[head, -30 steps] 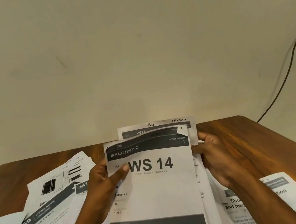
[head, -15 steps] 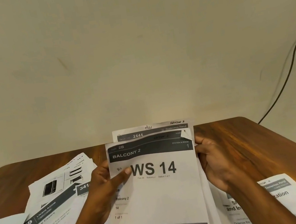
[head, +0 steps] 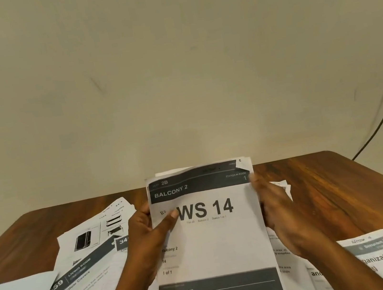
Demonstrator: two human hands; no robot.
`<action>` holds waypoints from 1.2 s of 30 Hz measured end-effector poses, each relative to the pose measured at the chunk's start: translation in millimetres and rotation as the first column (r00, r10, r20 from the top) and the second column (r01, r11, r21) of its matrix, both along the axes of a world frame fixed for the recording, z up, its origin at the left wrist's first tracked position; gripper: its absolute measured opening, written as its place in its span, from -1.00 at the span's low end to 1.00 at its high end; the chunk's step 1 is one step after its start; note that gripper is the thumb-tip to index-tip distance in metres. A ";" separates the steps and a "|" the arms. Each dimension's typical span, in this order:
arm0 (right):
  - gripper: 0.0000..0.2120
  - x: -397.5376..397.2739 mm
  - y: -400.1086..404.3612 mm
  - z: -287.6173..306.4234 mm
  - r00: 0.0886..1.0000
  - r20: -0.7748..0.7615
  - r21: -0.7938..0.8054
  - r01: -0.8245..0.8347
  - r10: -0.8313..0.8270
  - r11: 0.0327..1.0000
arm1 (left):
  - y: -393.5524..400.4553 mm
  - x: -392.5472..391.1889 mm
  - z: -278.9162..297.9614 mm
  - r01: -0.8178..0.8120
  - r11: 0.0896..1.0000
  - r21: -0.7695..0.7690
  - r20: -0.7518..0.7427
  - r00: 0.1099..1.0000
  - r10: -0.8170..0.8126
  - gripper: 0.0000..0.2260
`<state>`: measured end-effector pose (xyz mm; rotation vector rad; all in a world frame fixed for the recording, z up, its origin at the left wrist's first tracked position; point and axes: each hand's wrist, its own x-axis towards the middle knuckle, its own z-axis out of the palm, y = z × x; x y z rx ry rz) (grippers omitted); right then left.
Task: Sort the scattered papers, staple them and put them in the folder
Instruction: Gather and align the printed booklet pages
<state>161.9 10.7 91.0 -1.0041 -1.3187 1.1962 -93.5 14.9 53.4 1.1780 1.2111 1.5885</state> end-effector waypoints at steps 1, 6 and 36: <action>-0.74 -3.2 -1.0 -0.6 0.996 0.080 0.039 0.044 -0.047 0.998 | -0.1 0.9 0.3 -0.010 1.000 0.003 -0.015 1.000 0.010 -0.64; -0.81 -14.8 -1.1 -9.0 0.970 0.161 0.101 0.167 -0.182 0.981 | -2.6 1.2 5.7 0.004 0.999 0.041 -0.069 0.998 -0.001 -0.38; -0.19 8.9 16.9 -72.9 0.142 0.989 0.051 -0.057 -0.042 0.997 | 4.6 -45.6 3.4 0.156 0.977 -0.146 0.129 0.982 -0.137 -0.59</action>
